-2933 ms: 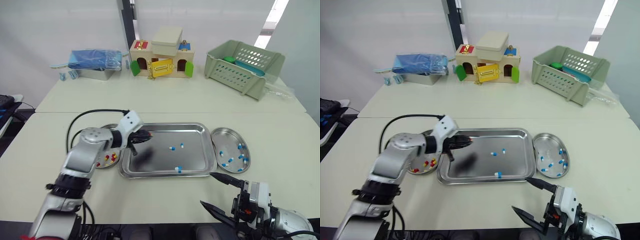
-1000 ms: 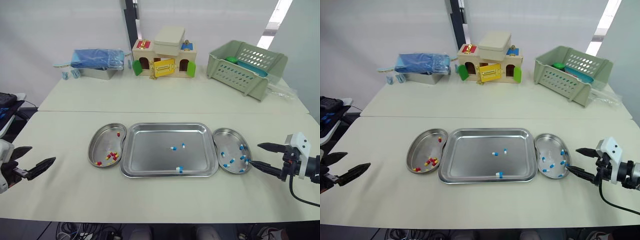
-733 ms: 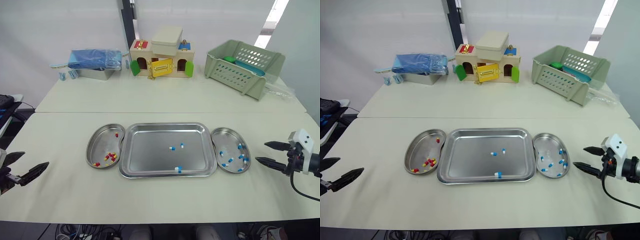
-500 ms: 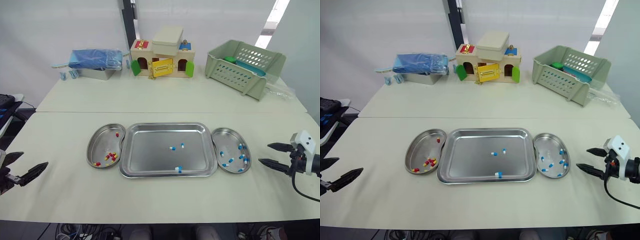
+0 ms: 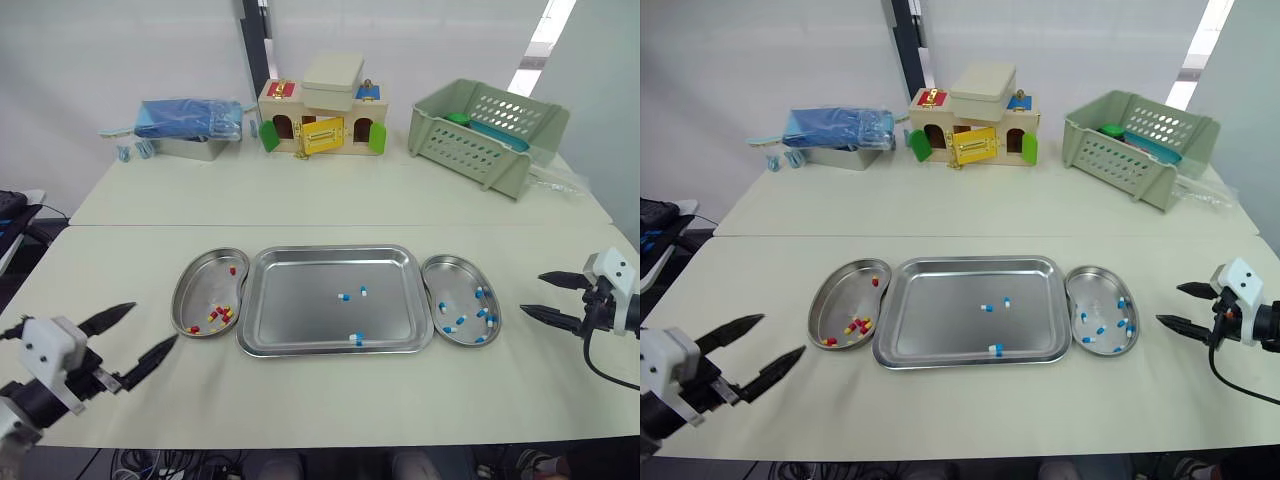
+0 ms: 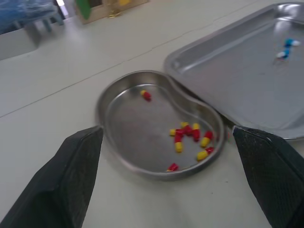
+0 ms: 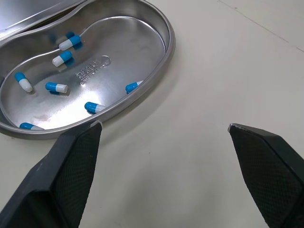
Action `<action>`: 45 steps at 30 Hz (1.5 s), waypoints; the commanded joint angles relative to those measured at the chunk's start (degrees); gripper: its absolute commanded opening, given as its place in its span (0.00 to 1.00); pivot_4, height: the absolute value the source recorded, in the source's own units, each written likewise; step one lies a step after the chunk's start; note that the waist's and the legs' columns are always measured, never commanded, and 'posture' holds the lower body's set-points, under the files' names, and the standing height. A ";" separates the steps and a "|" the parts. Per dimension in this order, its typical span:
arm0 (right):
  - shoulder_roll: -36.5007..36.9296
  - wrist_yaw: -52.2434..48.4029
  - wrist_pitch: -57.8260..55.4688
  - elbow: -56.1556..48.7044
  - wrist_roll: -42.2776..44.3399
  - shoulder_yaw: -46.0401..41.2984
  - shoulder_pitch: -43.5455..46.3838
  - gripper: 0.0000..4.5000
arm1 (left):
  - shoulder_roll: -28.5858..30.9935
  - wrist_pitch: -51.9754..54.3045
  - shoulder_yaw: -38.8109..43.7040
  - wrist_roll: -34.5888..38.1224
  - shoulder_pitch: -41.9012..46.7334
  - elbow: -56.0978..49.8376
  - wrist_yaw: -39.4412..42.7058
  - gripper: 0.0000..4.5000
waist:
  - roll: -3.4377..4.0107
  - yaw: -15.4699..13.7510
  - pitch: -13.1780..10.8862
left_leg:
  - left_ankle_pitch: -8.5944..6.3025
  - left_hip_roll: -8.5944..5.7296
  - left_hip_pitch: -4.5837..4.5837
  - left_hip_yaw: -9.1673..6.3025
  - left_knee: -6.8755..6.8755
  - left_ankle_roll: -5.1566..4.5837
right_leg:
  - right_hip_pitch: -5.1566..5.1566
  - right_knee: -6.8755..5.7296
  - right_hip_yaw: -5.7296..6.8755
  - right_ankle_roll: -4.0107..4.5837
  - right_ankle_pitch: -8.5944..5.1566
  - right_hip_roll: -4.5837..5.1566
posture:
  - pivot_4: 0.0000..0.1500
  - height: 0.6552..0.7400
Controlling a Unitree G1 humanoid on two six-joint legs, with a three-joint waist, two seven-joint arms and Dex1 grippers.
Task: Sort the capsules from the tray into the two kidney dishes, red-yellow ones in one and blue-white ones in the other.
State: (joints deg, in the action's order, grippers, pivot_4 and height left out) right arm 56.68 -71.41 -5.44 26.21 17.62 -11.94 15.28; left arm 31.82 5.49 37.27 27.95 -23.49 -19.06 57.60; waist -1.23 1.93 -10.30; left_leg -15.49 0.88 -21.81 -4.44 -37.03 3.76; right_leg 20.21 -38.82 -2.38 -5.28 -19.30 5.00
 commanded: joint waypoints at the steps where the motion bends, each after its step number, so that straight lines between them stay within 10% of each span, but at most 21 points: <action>1: 1.28 -0.95 1.68 0.67 -0.51 -0.65 1.38 1.00 | -4.11 -4.04 -3.82 2.97 -3.24 -6.17 0.92 0.99 | 0.00 -0.02 0.00 | 0.00 -0.01 0.00 0.02 -0.01 0.00 | -0.01 0.01 0.00 0.00 0.00 0.02 | 1.00 1.00; 10: 1.51 -1.41 1.15 -4.21 0.30 -1.95 -1.51 1.00 | -15.58 -14.13 -18.50 3.24 -11.71 -6.48 4.18 0.99 | 0.11 0.03 0.04 | -0.01 -0.02 -0.02 0.08 -0.01 -0.01 | -0.06 0.16 -0.03 -0.01 0.01 0.02 | 1.00 1.00; 22: 3.29 -4.82 -1.77 -10.32 1.63 -1.54 -1.57 1.00 | -13.92 -23.35 -21.89 4.01 -12.42 0.68 9.56 0.99 | 0.21 -0.01 0.08 | -0.01 -0.03 0.01 0.10 0.00 -0.01 | -0.09 0.20 -0.04 -0.04 0.02 0.02 | 1.00 1.00; 30: 3.39 -2.47 -28.20 -35.55 13.53 2.98 4.00 1.00 | -13.08 -25.27 -21.93 4.54 -11.37 1.64 8.91 0.99 | 0.26 0.05 0.09 | -0.01 -0.03 0.00 0.03 0.01 -0.02 | -0.07 0.19 -0.02 -0.04 0.02 0.00 | 1.00 1.00; 37: -8.60 10.26 -41.98 -50.76 15.35 17.79 16.47 1.00 | -11.80 -24.95 -21.70 5.43 -11.11 1.50 8.28 0.99 | 0.17 -0.04 0.08 | -0.01 -0.03 -0.07 -0.11 0.01 -0.02 | -0.04 0.21 0.08 -0.04 0.02 -0.01 | 1.00 1.00; 45: -25.07 23.97 -43.36 -42.13 2.01 34.72 24.85 0.87 | -10.91 -25.11 -21.65 6.13 -11.28 1.45 7.73 1.00 | 0.13 -0.20 0.08 | -0.01 -0.05 -0.12 -0.19 0.01 -0.02 | 0.09 0.15 0.09 -0.03 0.02 -0.03 | 1.00 1.00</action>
State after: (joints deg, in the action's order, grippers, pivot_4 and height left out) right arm 31.74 -48.68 -49.35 -16.00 21.62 21.77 39.49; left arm 20.31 -19.04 15.36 33.02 -34.19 -16.64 65.55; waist -1.10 1.73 -10.21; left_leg -15.50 0.82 -21.96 -4.65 -37.02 3.75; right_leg 20.30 -38.65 -2.27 -5.31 -19.28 4.98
